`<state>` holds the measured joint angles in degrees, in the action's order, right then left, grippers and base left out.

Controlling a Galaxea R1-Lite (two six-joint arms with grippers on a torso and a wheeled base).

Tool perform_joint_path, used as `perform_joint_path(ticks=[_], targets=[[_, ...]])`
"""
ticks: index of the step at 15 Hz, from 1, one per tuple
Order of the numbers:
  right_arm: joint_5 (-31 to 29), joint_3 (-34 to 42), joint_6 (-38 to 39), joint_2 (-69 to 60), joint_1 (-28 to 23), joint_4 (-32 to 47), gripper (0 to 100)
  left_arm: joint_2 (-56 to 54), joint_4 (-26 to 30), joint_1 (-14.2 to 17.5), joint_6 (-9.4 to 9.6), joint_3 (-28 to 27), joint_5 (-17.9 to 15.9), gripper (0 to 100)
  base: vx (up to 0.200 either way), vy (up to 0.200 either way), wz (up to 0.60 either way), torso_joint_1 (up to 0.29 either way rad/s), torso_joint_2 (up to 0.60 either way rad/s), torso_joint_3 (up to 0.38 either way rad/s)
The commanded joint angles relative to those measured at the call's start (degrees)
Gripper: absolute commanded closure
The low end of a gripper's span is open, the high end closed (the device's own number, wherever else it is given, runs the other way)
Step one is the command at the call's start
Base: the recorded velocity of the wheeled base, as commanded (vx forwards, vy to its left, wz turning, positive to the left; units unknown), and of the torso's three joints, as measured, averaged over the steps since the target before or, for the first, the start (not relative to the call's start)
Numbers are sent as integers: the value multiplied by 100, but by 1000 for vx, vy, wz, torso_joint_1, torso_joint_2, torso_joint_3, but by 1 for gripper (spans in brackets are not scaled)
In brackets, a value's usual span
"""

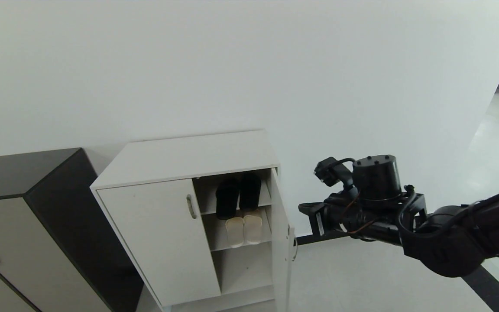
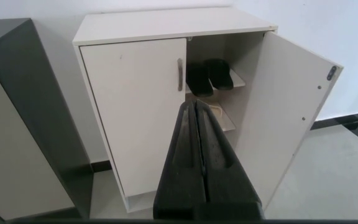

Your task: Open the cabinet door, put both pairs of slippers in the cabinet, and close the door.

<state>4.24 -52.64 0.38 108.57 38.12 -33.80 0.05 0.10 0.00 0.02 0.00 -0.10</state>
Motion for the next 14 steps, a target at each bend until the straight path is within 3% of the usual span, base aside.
perform_joint_path(ticks=[1, 4, 5, 6, 7, 8, 14], targets=[[33, 430, -134, -495, 213, -153, 100, 4, -1, 0, -2, 0, 1, 100, 0, 0, 0, 0, 0, 0], [-257, 676, -600, -793, 380, -118, 100, 4, -1, 0, -2, 0, 1, 100, 0, 0, 0, 0, 0, 0], [-705, 483, -486, -811, 451, -30, 100, 4, -1, 0, -2, 0, 1, 100, 0, 0, 0, 0, 0, 0], [-1022, 254, 94, -846, 609, -3, 100, 4, -1, 0, -2, 0, 10, 100, 0, 0, 0, 0, 0, 0], [-1057, 87, 674, -934, 758, 111, 100, 4, -1, 0, -2, 0, 1, 100, 0, 0, 0, 0, 0, 0], [-969, 105, 762, -925, 785, 128, 100, 4, -1, 0, -2, 0, 10, 100, 0, 0, 0, 0, 0, 0], [-837, 614, 33, -776, 846, -715, 100, 4, -1, 0, -2, 0, 10, 100, 0, 0, 100, 0, 0, 0]])
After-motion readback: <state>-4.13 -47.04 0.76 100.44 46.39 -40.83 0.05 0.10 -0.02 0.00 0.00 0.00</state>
